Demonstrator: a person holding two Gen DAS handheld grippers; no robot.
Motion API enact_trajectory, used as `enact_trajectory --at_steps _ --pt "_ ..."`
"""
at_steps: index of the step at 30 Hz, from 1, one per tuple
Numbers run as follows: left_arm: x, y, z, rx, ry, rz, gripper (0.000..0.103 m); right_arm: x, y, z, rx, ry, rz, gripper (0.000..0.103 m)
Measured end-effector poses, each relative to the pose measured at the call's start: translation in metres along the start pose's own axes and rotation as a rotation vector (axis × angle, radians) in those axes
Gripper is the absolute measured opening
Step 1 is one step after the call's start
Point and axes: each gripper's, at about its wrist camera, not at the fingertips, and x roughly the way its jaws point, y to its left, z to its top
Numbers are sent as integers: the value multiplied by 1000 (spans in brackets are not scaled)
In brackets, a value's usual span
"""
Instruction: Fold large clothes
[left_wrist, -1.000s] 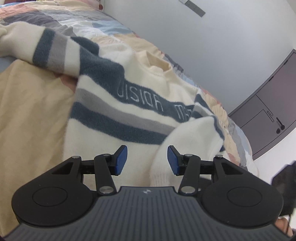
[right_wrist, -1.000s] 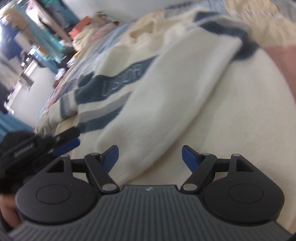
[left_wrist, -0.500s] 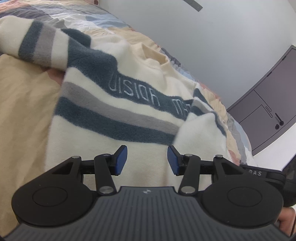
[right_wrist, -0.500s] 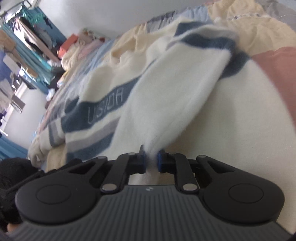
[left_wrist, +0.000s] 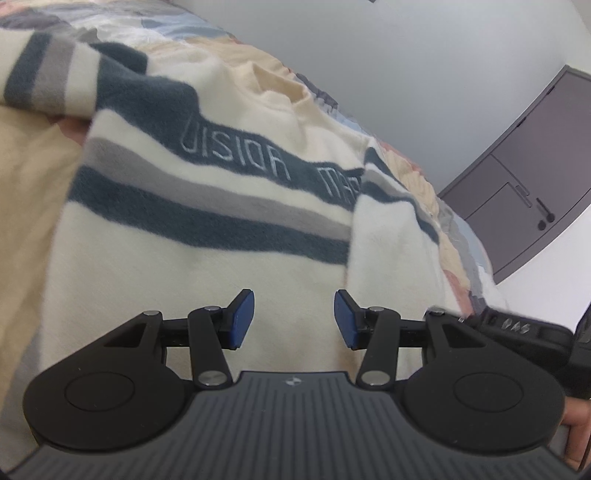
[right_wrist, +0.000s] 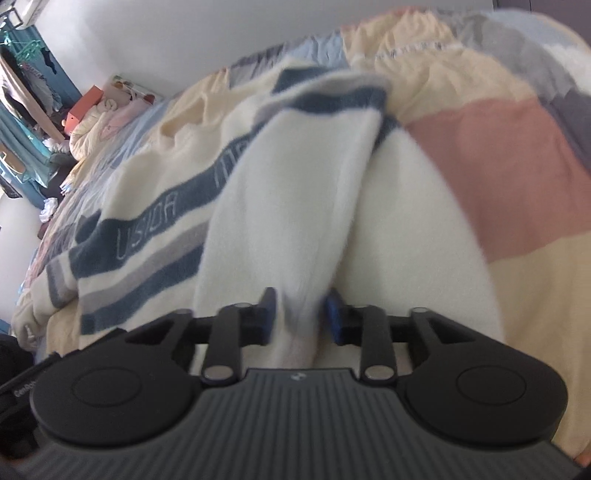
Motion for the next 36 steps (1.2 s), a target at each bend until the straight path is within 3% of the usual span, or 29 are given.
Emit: enact_trajectory --at_steps 5,13,17,19,21,23,26,32,36 --pt "10 4 -3 -44 24 -33 53 -15 6 8 -66 -107 -12 58" --pt "25 -8 -6 -67 57 -173 53 0 -3 13 -9 -46 23 57" --pt "41 -25 -13 23 102 -161 49 5 -3 11 -8 -37 24 57" --pt "49 -32 -17 57 123 -151 38 8 -1 10 -7 -31 31 57" --pt "53 -35 -20 85 133 -145 17 9 1 9 -15 -33 30 58" --pt "51 -37 -20 100 127 -139 9 10 1 9 -25 -34 29 58" --pt "35 -33 -15 65 88 -124 7 12 2 8 -37 -27 36 58" --pt "1 -18 -14 29 28 11 7 19 19 1 -133 -2 29 57" --pt "-3 -6 -10 -23 22 20 9 34 24 -2 -140 53 33 56"
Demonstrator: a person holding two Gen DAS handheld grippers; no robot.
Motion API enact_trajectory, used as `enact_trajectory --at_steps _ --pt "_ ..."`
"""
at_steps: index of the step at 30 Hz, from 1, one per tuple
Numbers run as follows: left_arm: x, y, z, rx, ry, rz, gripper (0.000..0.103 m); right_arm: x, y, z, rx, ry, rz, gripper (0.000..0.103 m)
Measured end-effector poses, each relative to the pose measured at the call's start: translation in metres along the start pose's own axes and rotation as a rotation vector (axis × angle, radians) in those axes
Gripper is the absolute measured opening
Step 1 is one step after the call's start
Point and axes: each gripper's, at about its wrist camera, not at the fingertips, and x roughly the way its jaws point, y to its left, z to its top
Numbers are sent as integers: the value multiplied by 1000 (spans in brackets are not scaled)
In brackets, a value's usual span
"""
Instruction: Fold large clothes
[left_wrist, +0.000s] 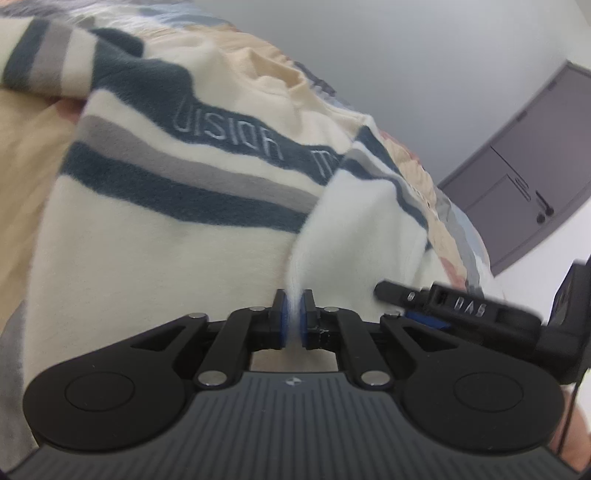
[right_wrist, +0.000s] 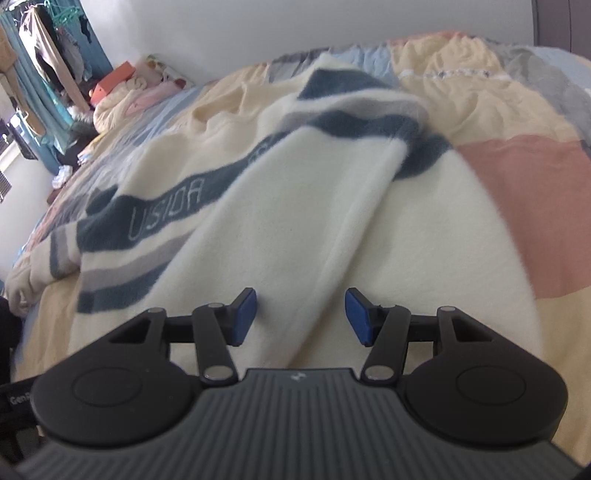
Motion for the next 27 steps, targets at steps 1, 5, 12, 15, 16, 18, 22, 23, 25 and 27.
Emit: enact_trajectory --at_steps 1,5,12,15,16,18,22,23,25,27 --pt "-3 3 3 -21 -11 11 11 1 2 0 -14 -1 -7 56" --pt "-22 27 21 -140 -100 54 56 0 3 -2 -28 -5 -5 56" --pt "-58 82 78 -310 -291 259 56 -2 1 -3 -12 -1 20 56" --pt "-69 101 100 -336 -354 350 56 -1 1 -3 -13 -3 24 57" --pt "-72 108 106 -354 -366 367 56 -1 1 -2 -13 -3 24 57" --pt "-77 123 121 -377 -389 422 56 0 1 -2 -17 -5 21 56" --pt "-91 156 144 -422 -422 548 56 1 1 -2 -21 -9 18 56" --pt "-94 163 147 -423 -431 576 56 2 1 -1 -18 -10 19 56" --pt "-101 181 152 -465 -441 621 56 3 1 0 -12 -11 22 56" --pt "-104 201 155 -519 -447 645 56 5 1 2 -13 -8 20 57"
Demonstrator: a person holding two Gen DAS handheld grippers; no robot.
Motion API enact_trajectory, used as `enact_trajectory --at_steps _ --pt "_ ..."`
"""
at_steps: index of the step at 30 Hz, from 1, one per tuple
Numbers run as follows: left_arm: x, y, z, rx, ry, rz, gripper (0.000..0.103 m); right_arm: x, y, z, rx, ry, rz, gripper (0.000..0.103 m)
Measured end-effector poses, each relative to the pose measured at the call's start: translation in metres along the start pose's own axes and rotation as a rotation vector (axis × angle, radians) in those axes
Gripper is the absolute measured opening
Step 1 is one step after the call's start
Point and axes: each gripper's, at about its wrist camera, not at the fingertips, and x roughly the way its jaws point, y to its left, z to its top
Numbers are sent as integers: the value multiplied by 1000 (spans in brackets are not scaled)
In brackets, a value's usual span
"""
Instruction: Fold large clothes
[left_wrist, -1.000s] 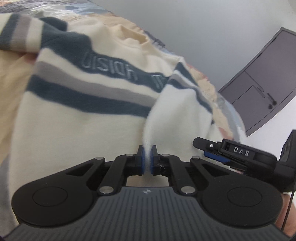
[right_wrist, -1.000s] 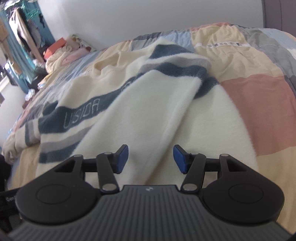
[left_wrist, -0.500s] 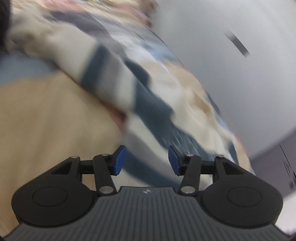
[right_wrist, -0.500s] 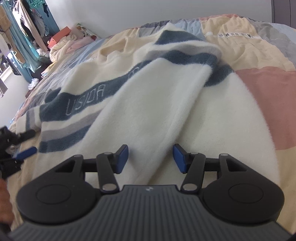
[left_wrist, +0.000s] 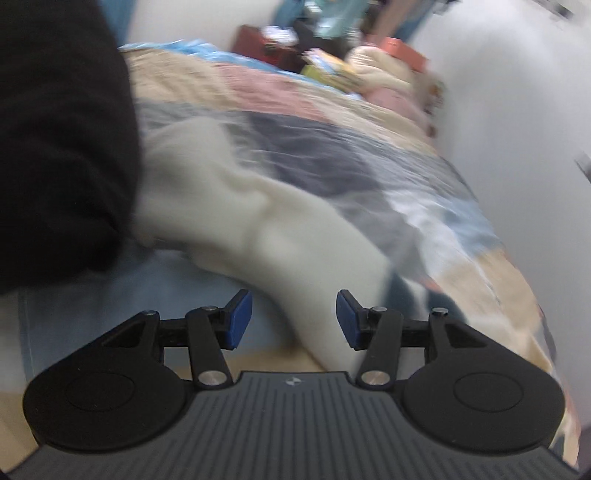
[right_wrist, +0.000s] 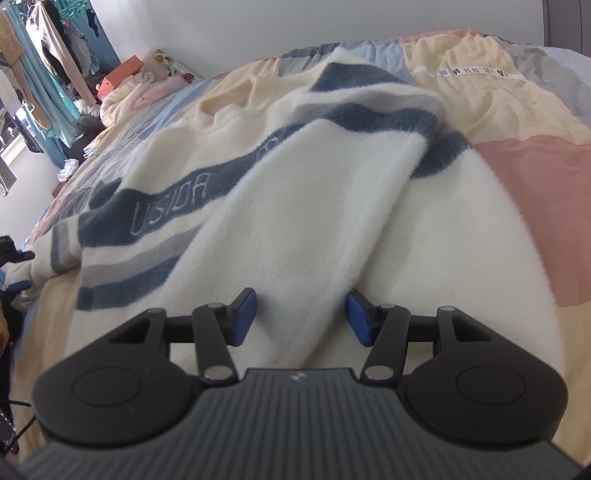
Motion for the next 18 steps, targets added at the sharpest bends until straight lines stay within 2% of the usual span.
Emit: enact_trajectory --at_steps 2,7,14,16,18 --pt "11 11 7 -33 0 35 57 2 1 1 -3 0 -3 57" --pt "34 32 24 -110 8 28 58 12 3 7 -28 -21 -22 57" --pt "62 44 34 -272 -76 -53 56 24 5 12 -73 -46 -44 57" --pt "66 44 36 -279 -100 -56 48 27 7 15 -86 -54 -52 57" --pt "70 41 40 -259 -98 -24 24 29 8 17 -91 -62 -58 57"
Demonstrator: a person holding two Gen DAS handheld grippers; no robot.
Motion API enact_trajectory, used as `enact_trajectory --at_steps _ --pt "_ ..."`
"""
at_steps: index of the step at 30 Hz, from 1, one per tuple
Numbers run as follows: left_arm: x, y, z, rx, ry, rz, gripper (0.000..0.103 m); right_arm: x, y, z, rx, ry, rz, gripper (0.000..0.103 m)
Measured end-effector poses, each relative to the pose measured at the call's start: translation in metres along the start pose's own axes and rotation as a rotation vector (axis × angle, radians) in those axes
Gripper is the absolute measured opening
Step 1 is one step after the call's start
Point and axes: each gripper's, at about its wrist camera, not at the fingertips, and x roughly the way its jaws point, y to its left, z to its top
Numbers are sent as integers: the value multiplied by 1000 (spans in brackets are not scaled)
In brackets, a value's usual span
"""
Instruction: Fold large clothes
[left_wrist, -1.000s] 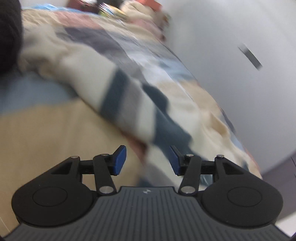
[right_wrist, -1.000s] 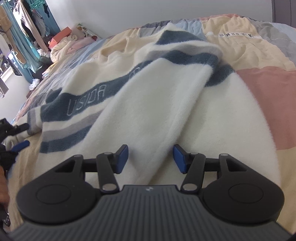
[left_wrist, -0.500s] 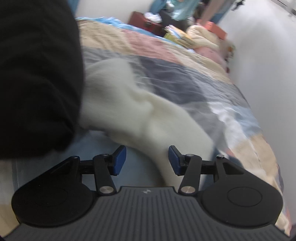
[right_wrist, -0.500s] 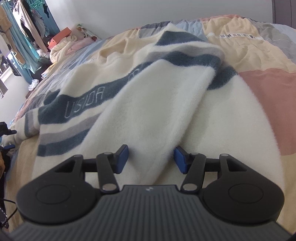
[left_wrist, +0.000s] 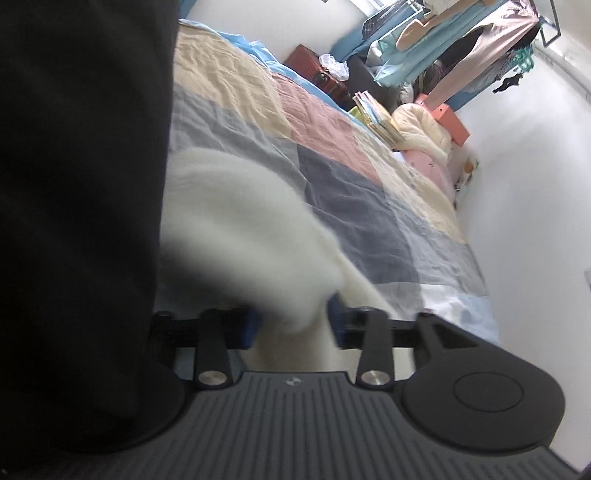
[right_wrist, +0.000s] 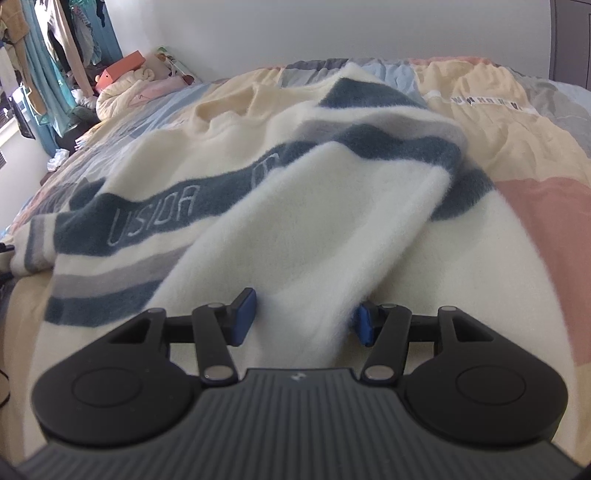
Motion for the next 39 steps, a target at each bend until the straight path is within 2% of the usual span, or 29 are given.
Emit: enact_trajectory --at_steps 3,5,8,10,14,19,23,27,31,34,39 --pt "-5 -11 5 79 -18 16 11 2 -1 2 10 -2 -1 57" --pt "-14 -21 8 134 -41 7 9 2 -1 2 15 -4 -1 57" --pt "-34 -37 11 148 -77 -48 8 0 -1 4 13 -11 -1 56" --pt "-54 -53 13 196 -106 -77 8 -4 -2 5 11 -26 -10 56" --pt "-104 -99 6 390 -174 -158 8 -17 -9 8 26 -67 -34 56" --pt "-169 -157 -29 643 -214 -281 8 -38 -20 11 61 -118 -36 56" --pt "-218 -189 -82 818 -225 -383 8 -58 -29 11 91 -162 -24 56" --pt "-251 -212 -148 928 -182 -484 8 -73 -42 9 148 -183 -9 56" --pt "-270 -221 -225 1021 -75 -580 8 -83 -58 7 210 -210 -10 56" --pt "-270 -217 -288 1089 15 -620 8 -81 -72 5 256 -202 -24 56" --pt "-243 -185 -381 1142 209 -608 5 -77 -87 1 311 -185 -27 58"
